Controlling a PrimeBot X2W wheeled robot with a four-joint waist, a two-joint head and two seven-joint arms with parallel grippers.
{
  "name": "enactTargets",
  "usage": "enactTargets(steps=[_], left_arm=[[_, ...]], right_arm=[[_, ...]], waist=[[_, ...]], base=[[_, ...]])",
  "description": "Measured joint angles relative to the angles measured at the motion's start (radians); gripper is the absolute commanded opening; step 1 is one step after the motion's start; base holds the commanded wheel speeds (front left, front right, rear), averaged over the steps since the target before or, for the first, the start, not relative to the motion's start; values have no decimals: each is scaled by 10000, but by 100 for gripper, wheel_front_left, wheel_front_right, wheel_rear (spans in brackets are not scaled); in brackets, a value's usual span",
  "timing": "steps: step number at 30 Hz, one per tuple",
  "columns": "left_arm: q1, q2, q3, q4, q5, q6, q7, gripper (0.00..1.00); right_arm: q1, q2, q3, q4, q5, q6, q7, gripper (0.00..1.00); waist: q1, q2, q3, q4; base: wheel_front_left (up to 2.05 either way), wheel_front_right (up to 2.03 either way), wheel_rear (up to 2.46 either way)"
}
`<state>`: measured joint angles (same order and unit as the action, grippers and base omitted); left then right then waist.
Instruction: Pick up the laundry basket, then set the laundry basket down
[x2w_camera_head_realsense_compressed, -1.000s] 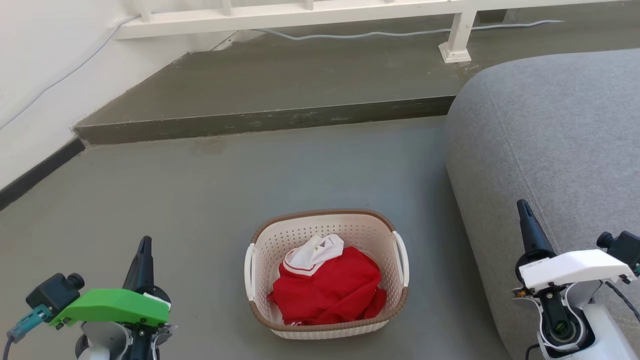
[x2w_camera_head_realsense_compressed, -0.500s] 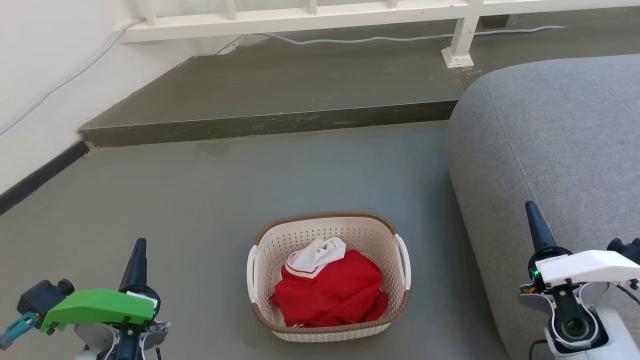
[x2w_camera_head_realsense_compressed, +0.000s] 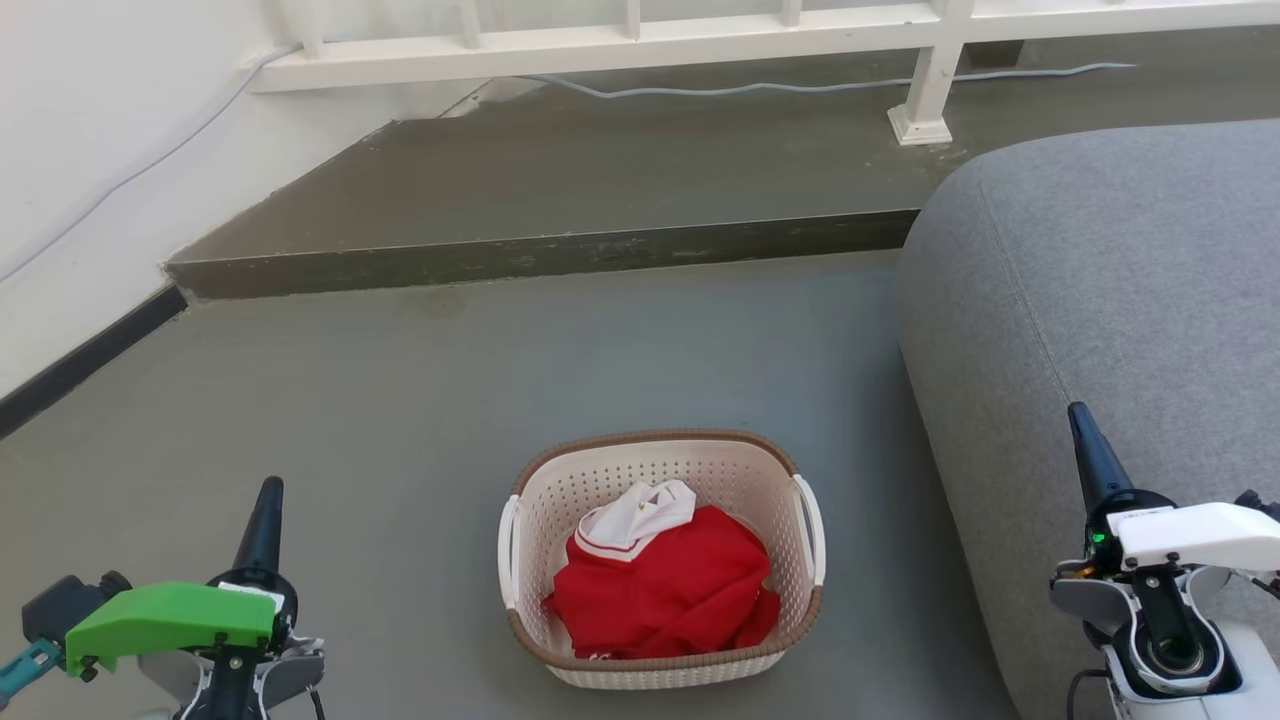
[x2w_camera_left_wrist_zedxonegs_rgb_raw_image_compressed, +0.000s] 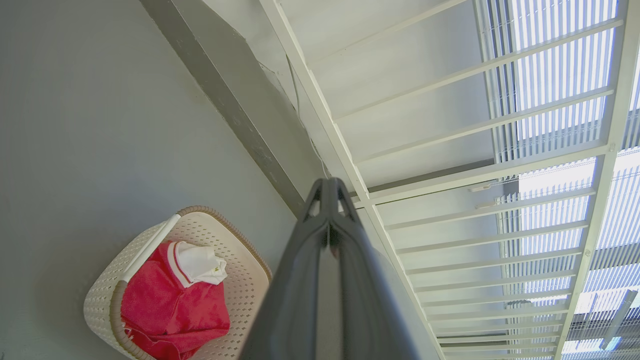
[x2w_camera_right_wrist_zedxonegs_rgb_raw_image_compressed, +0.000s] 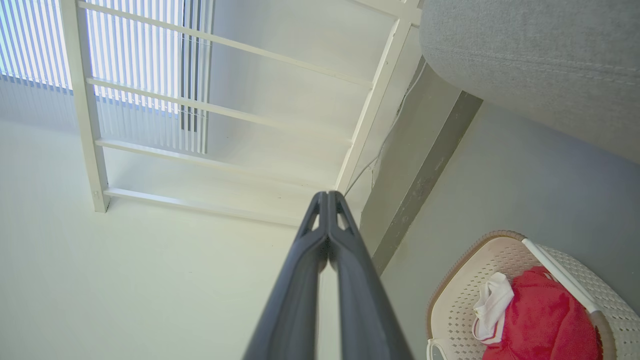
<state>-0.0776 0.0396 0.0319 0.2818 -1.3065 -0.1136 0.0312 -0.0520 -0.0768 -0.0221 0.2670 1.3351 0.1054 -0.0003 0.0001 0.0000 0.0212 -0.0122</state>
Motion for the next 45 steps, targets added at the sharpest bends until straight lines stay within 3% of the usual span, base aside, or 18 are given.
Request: enactTargets(steps=[25,45], left_arm=[[0,-19,514,-8,-2911,-65,826,0],[0,-21,548,-15,-2938,-67,826,0]], right_arm=[[-28,127,-719,84,2926,90,773,0],[-32,134,-738,86,2963,90,775,0]], waist=[[0,0,-186,123],[0,0,-184,122]], base=[[0,0,0],[0,0,0]])
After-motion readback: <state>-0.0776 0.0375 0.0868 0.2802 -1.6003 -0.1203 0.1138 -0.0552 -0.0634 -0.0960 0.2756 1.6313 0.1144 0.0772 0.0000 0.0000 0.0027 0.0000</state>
